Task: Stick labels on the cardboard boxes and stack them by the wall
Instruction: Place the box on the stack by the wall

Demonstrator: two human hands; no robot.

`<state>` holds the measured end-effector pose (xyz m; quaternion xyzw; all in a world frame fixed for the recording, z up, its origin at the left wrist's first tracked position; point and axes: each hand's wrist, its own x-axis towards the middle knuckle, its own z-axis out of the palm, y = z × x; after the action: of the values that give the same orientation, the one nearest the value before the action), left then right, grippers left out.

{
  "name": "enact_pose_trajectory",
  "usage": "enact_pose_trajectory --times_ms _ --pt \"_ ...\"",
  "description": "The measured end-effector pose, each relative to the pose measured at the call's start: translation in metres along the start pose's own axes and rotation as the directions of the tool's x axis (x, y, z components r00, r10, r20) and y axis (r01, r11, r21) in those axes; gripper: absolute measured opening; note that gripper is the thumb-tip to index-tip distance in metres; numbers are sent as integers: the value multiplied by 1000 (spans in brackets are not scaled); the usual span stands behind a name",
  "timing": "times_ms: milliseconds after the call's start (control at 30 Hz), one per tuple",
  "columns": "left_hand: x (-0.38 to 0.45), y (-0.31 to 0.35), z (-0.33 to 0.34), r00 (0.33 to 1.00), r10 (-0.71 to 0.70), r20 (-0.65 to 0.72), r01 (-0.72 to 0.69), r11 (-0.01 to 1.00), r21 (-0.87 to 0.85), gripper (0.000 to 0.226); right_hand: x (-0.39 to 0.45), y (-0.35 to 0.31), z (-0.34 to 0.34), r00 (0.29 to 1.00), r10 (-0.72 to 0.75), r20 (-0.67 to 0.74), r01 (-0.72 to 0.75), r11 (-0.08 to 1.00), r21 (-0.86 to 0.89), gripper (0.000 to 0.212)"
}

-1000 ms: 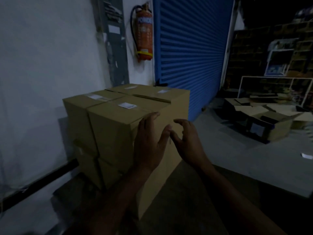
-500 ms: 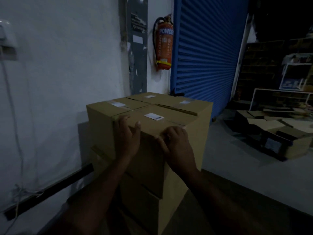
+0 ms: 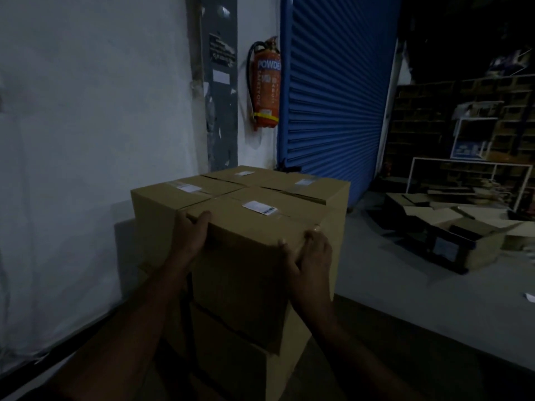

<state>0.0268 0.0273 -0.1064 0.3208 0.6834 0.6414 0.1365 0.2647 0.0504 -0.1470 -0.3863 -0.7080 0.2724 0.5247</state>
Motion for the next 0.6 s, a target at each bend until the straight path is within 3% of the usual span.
enact_pose_trajectory --times_ms 100,333,400,600 --pt "-14 -1 2 1000 3 -20 -4 1000 -29 63 -9 4 2 991 133 10 -131 963 237 83" --pt "-63 21 4 984 114 -134 -118 993 -26 55 -26 -14 -39 995 83 56 -98 927 361 38" --pt "-82 29 6 975 165 -150 -174 983 -51 58 -33 -21 -57 997 71 29 -77 929 362 35" --pt "-154 53 26 977 203 -70 -211 968 -133 64 -52 -14 -141 993 106 -59 -80 938 338 59"
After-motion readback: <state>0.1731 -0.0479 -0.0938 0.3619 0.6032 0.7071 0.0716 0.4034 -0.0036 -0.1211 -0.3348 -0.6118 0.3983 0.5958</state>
